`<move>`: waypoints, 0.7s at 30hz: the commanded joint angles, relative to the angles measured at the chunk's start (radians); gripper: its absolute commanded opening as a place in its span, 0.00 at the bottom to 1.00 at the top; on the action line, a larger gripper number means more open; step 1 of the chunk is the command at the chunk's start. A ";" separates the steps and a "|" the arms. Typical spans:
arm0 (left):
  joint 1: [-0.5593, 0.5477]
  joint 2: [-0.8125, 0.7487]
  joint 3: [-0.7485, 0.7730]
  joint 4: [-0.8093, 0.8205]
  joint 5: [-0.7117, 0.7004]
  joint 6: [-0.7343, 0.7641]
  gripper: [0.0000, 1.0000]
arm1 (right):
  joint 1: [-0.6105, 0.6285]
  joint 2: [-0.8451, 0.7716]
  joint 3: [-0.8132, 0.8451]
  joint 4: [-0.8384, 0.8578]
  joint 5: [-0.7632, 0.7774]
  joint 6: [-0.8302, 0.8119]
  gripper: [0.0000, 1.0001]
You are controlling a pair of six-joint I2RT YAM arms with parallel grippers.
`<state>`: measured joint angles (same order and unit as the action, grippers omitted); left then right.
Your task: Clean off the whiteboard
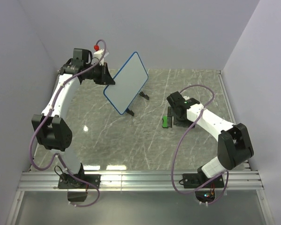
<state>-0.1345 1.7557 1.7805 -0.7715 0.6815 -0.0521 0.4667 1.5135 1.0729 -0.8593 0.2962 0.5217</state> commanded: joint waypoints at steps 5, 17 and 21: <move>-0.007 -0.027 -0.027 0.067 0.036 0.041 0.00 | -0.029 0.005 0.038 0.013 0.006 -0.034 1.00; -0.028 0.025 -0.066 0.077 0.024 0.070 0.00 | -0.077 -0.010 -0.010 0.031 -0.020 -0.046 1.00; -0.031 0.047 -0.062 0.078 -0.011 0.071 0.00 | -0.080 -0.007 -0.010 0.034 -0.026 -0.042 1.00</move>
<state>-0.1619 1.8065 1.7046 -0.7666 0.6655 -0.0074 0.3946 1.5181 1.0721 -0.8486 0.2687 0.4847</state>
